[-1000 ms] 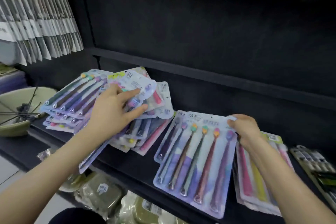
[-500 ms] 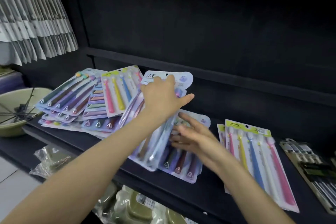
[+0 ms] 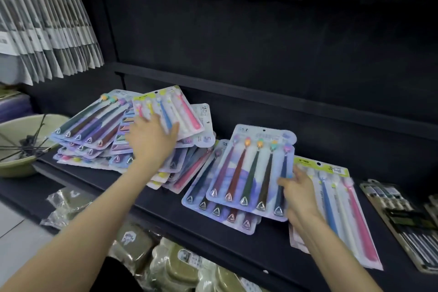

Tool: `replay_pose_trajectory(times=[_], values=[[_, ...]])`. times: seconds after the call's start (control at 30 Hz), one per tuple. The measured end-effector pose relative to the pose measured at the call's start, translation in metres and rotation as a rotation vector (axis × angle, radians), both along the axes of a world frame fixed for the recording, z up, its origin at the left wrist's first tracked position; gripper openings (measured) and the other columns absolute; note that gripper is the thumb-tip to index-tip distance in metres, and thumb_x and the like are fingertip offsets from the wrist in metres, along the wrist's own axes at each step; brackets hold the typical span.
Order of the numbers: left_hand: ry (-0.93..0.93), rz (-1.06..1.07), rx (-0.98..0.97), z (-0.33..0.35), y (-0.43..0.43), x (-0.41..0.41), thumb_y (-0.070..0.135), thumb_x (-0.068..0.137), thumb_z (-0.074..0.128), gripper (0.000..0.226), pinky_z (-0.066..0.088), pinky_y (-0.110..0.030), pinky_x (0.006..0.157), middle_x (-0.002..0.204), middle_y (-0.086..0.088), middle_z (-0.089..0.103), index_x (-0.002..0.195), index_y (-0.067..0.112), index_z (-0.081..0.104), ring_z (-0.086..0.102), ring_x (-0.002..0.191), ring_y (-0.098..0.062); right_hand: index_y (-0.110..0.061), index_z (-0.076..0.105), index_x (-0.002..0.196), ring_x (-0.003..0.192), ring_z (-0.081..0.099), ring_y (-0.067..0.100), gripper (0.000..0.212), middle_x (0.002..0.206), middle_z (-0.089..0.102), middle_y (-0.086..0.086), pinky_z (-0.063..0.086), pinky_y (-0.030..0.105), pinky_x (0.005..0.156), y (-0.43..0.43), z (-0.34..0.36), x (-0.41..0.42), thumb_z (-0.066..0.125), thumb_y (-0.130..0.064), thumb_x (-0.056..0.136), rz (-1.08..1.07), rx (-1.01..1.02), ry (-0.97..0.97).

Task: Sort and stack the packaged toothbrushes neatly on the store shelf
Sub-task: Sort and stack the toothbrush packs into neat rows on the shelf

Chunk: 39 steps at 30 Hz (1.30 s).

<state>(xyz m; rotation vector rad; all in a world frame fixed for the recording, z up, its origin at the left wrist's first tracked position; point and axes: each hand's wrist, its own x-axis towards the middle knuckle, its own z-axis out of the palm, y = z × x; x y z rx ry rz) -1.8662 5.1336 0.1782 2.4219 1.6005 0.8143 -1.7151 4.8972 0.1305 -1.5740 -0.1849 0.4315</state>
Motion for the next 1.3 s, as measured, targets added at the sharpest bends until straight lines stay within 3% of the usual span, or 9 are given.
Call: replay_pose_trajectory(times=[0.17,0.3,0.4,0.53,0.7,0.8,0.9,1.07,1.3], values=[[0.011,0.050,-0.301,-0.009,0.027,-0.022,0.064,0.081,0.056,0.063,0.039,-0.039,0.083,0.100,-0.020,0.054,0.086,0.002,0.047,0.049,0.110,-0.039,-0.006,0.062,0.090,0.086,0.063,0.029,0.009,0.091,0.068,0.015,0.050,0.036,0.076,0.018,-0.023,-0.003,0.054,-0.004,0.087,0.211,-0.401,-0.202],[-0.143,-0.012,-0.369,0.000,0.031,-0.021,0.030,0.081,0.068,0.042,0.028,-0.029,0.049,0.060,-0.005,0.039,0.066,0.010,0.035,0.043,0.060,-0.019,-0.014,0.058,0.097,0.093,0.060,0.026,0.023,0.098,0.060,0.006,0.040,0.030,0.067,0.016,-0.015,-0.009,0.057,-0.036,0.090,0.244,-0.981,-0.701],[-0.373,-0.022,-0.408,0.010,0.031,-0.026,0.024,0.076,0.073,0.032,0.032,-0.032,0.051,0.068,-0.004,0.044,0.082,0.003,0.049,0.049,0.071,-0.026,-0.014,0.060,0.120,0.096,0.060,0.023,0.033,0.099,0.062,0.005,0.047,0.033,0.077,0.009,-0.006,-0.019,0.055,-0.034,0.093,0.194,-0.778,-0.766],[-0.483,-0.186,-0.386,0.022,-0.017,-0.023,0.022,0.073,0.074,0.055,0.040,-0.035,0.063,0.083,-0.001,0.051,0.119,0.009,0.047,0.055,0.085,-0.031,-0.023,0.054,0.130,0.094,0.064,0.016,0.038,0.094,0.065,-0.007,0.052,0.035,0.089,-0.003,0.021,-0.034,0.053,-0.038,0.095,0.247,-0.237,-0.289],[-0.551,-0.543,-0.614,0.012,-0.120,0.014,0.030,0.057,0.073,0.070,0.045,-0.017,0.072,0.107,0.008,0.060,0.123,0.022,0.052,0.062,0.091,-0.011,-0.028,0.056,0.110,0.062,0.069,0.009,0.014,0.079,0.071,-0.006,0.054,0.022,0.054,-0.039,0.042,-0.037,0.051,-0.025,0.098,0.209,-0.059,-0.065],[-0.562,-0.645,-0.742,-0.011,-0.164,0.048,0.015,0.071,0.073,0.059,0.040,-0.005,0.053,0.093,0.015,0.058,0.125,0.018,0.048,0.056,0.076,0.002,-0.006,0.060,0.117,0.063,0.067,0.017,0.026,0.080,0.072,0.004,0.053,0.031,0.058,-0.081,0.047,-0.012,0.046,-0.018,0.099,-0.026,0.097,0.168],[-0.497,-0.697,-0.773,-0.031,-0.187,0.070,0.015,0.073,0.073,0.074,0.041,-0.007,0.067,0.113,0.004,0.056,0.138,0.010,0.039,0.055,0.097,-0.009,-0.011,0.049,0.131,0.072,0.068,0.021,0.041,0.097,0.069,0.009,0.051,0.034,0.061,-0.122,0.049,0.013,0.048,-0.038,0.099,-0.119,0.168,0.257],[-0.213,-0.932,-0.709,-0.053,-0.191,0.072,0.028,0.084,0.070,0.063,0.034,-0.017,0.091,0.131,-0.004,0.051,0.138,0.013,0.043,0.045,0.122,-0.013,-0.004,0.050,0.134,0.084,0.066,0.024,0.057,0.103,0.068,0.012,0.053,0.029,0.066,-0.126,0.025,0.022,0.058,0.014,0.080,-0.075,-0.218,-0.021],[-0.209,-0.381,0.044,-0.040,-0.083,0.004,0.038,0.085,0.056,0.043,0.040,-0.045,0.086,0.111,-0.022,0.061,0.111,0.006,0.069,0.056,0.103,-0.041,-0.016,0.058,0.127,0.113,0.052,0.034,0.041,0.124,0.056,0.011,0.039,0.039,0.090,-0.107,0.008,0.007,0.058,-0.020,0.086,-0.148,-1.280,-0.804]])
